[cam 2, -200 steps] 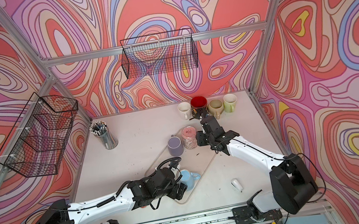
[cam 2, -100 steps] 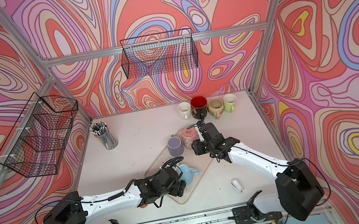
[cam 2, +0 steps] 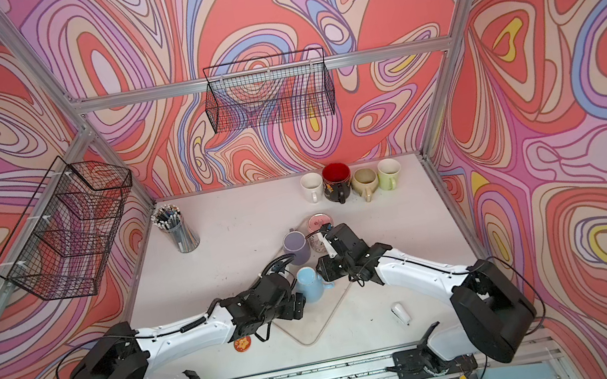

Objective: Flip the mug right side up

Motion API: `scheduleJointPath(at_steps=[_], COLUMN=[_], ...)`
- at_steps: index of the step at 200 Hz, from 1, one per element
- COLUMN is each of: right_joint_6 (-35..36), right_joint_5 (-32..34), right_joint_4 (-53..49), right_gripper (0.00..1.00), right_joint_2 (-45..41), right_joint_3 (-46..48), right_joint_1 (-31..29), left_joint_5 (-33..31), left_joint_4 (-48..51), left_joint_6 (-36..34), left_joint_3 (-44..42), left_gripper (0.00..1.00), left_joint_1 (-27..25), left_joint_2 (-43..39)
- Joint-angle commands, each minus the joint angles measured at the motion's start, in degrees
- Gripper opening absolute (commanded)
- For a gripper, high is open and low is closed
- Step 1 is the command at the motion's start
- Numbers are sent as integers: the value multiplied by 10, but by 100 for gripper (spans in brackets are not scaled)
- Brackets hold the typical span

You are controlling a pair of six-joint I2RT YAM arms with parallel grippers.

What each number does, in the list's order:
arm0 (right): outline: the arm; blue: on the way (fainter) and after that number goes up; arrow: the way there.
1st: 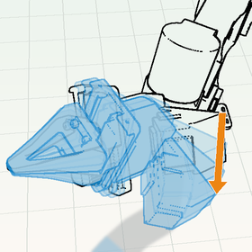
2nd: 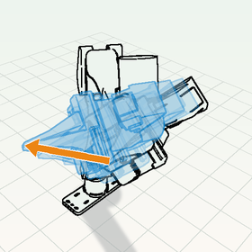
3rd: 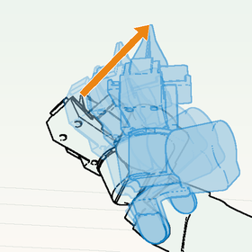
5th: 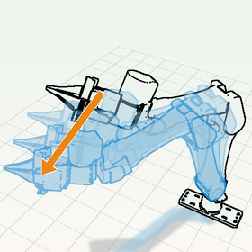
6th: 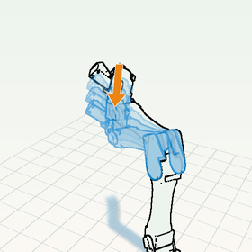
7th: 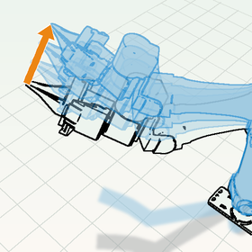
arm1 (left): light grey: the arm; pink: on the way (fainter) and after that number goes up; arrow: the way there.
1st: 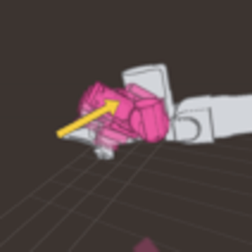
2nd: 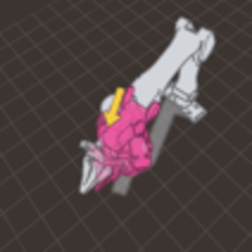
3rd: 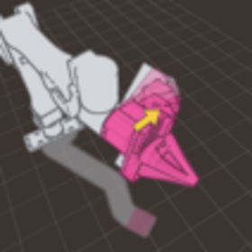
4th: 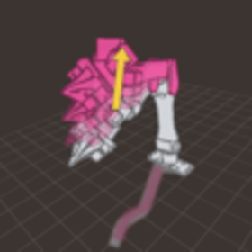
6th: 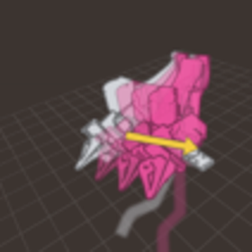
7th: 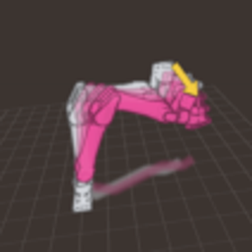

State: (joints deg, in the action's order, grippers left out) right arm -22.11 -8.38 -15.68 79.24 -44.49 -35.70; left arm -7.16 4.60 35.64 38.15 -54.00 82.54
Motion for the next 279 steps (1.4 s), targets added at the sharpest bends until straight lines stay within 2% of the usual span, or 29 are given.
scheduleJointPath(at_steps=[1, 90, 139, 169, 222, 279], right_joint_6=[-3, -48, -125, -143, -154, -182], right_joint_5=[4, 13, 37, 60, 55, 81], right_joint_4=[-2, 14, 81, 96, 91, 67], right_gripper=[45, 41, 35, 35, 39, 48], right_joint_2=[3, -1, 49, 69, 60, -20], right_joint_3=[15, 41, 44, 31, 29, 70], right_joint_1=[-12, -72, -118, -144, -148, -148], left_joint_5=[1, 6, -14, -32, -53, -48], left_joint_4=[-28, -50, -34, -11, 54, 97], left_joint_6=[11, 8, 13, 19, 0, 7], left_joint_3=[-2, 10, -20, -46, -57, -35], left_gripper=[90, 90, 90, 90, 88, 87], left_joint_1=[8, 44, 56, 56, 56, 36], left_joint_2=[11, 33, -19, -70, -154, -176])
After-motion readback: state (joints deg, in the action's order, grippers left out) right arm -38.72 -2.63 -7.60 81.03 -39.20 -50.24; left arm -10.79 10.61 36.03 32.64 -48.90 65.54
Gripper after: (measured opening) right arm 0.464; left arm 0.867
